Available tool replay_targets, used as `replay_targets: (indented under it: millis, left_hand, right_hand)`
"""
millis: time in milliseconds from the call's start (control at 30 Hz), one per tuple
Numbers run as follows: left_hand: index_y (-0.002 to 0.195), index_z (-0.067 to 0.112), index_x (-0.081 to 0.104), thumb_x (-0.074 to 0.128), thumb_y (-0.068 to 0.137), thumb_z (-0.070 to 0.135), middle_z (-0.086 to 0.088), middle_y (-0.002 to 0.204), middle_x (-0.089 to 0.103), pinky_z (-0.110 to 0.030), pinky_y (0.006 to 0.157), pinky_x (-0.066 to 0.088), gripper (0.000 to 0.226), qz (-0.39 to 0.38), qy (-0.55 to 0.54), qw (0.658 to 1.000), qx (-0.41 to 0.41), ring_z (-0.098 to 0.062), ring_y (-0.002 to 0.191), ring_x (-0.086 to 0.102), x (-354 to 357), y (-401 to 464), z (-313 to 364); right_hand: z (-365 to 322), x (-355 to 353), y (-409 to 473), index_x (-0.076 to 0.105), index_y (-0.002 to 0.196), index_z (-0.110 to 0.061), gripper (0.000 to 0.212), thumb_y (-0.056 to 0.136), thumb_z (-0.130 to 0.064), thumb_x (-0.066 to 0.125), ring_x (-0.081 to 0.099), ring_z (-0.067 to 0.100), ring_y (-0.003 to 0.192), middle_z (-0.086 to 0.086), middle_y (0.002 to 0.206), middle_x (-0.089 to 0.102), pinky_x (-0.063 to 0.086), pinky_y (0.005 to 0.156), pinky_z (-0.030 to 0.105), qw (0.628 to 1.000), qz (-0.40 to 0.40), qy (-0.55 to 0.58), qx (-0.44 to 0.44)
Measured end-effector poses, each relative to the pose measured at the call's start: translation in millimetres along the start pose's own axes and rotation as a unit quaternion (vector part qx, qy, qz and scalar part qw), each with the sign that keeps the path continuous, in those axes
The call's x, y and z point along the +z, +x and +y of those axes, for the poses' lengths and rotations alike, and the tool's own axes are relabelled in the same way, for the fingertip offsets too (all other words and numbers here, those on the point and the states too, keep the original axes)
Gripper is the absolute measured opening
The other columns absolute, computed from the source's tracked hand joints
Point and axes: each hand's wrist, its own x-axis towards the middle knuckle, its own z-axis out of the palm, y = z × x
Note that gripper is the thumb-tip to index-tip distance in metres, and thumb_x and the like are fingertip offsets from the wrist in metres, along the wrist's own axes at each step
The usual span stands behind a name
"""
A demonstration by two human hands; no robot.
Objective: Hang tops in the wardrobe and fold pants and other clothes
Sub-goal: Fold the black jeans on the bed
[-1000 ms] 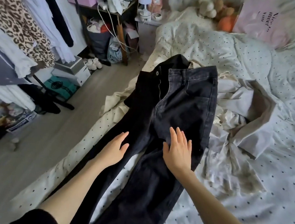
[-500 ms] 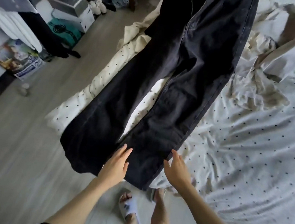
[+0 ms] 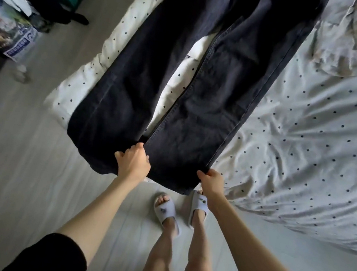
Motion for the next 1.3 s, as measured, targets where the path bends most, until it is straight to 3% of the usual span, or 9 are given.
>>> replay_targets:
  millis: [300,400,533,633,833,900,1000,1133,1300]
  left_hand:
    - [0.069,0.013,0.035,0.056,0.092,0.029,0.003,0.062,0.039,-0.026,0.052,0.029,0.035,-0.116,-0.215,0.964,0.106,-0.017,0.063,0.041,-5.3,-61.6,-28.2]
    - [0.082,0.007,0.041,0.051,0.095,0.028,-0.002,0.077,0.044,-0.026,0.063,0.032,0.027,-0.161,-0.203,0.960,0.109,-0.017,0.078,0.044,-8.7,-63.2,-27.9]
    - [0.093,0.006,0.046,0.047,0.097,0.027,-0.020,0.091,0.056,-0.039,0.073,0.043,0.022,-0.215,-0.155,0.961,0.081,-0.039,0.091,0.054,-3.3,-67.4,-20.1]
    - [0.126,0.003,0.049,0.047,0.097,0.023,-0.017,0.110,0.061,-0.033,0.090,0.041,0.035,-0.234,-0.149,0.958,0.071,-0.028,0.105,0.057,2.3,-68.2,-21.0]
    - [0.125,0.004,0.055,0.051,0.092,0.004,-0.015,0.125,0.055,-0.034,0.095,0.040,0.033,-0.018,-0.257,0.965,0.055,-0.030,0.113,0.054,-18.6,-48.2,-45.7]
    - [0.128,0.004,0.051,0.052,0.091,0.002,-0.015,0.129,0.049,-0.033,0.096,0.038,0.037,0.058,-0.256,0.964,0.049,-0.029,0.119,0.049,-34.2,-34.4,-61.2]
    - [0.136,0.002,0.042,0.050,0.091,-0.001,-0.020,0.140,0.037,-0.038,0.105,0.032,0.046,0.118,-0.220,0.968,0.033,-0.033,0.131,0.035,-55.6,-6.3,-85.2]
    - [0.145,0.005,0.026,0.047,0.094,0.006,-0.019,0.151,0.023,-0.044,0.110,0.024,0.056,0.127,-0.169,0.977,0.001,-0.033,0.139,0.021,-70.7,42.3,-113.1]
    - [0.138,0.011,0.042,0.052,0.094,0.019,-0.012,0.141,0.043,-0.042,0.096,0.039,0.046,0.105,-0.147,0.984,-0.007,-0.032,0.124,0.045,-57.9,66.9,-131.0]
  right_hand:
    - [15.0,-53.7,-38.3,0.055,0.099,0.008,0.031,0.099,-0.021,0.043,0.055,0.024,0.078,0.013,0.086,0.052,0.056,0.078,0.045,0.999,-0.021,0.020,0.012]
    - [6.1,-69.2,-56.1,0.056,0.104,-0.003,0.024,0.100,-0.022,0.042,0.061,0.020,0.079,0.012,0.094,0.059,0.056,0.062,0.029,0.998,-0.059,-0.008,0.025]
    - [0.1,-85.0,-60.5,0.055,0.109,-0.009,0.023,0.100,-0.018,0.036,0.062,0.022,0.076,0.011,0.091,0.061,0.059,0.069,0.038,0.997,-0.057,-0.036,0.041]
    - [1.5,-84.3,-58.9,0.054,0.112,-0.012,0.022,0.099,-0.018,0.037,0.059,0.018,0.070,0.006,0.082,0.060,0.057,0.068,0.034,0.998,-0.016,-0.056,0.033]
    - [-17.9,-38.6,-46.8,0.037,0.066,-0.024,0.030,0.094,-0.015,0.040,0.038,0.014,0.054,-0.003,0.059,0.041,0.027,0.049,0.026,0.979,-0.016,-0.193,-0.068]
    - [-36.8,-12.7,-43.4,0.053,0.090,-0.021,0.011,0.097,-0.021,0.044,0.051,0.017,0.076,0.001,0.082,0.057,0.038,0.065,0.026,0.976,-0.045,-0.194,-0.090]
    - [-68.4,30.9,-36.0,0.047,0.132,-0.011,0.038,0.097,-0.026,0.046,0.053,0.018,0.096,0.003,0.112,0.060,0.041,0.079,0.027,0.972,-0.080,-0.185,-0.118]
    - [-102.8,97.4,-21.2,0.037,0.140,-0.010,0.046,0.097,-0.024,0.048,0.056,0.018,0.100,0.000,0.113,0.060,0.048,0.096,0.037,0.987,-0.145,-0.018,-0.070]
    - [-112.2,139.2,-10.1,0.055,0.095,-0.018,0.024,0.098,-0.007,0.034,0.055,0.012,0.081,-0.004,0.087,0.059,0.044,0.086,0.037,0.971,-0.168,0.165,0.035]
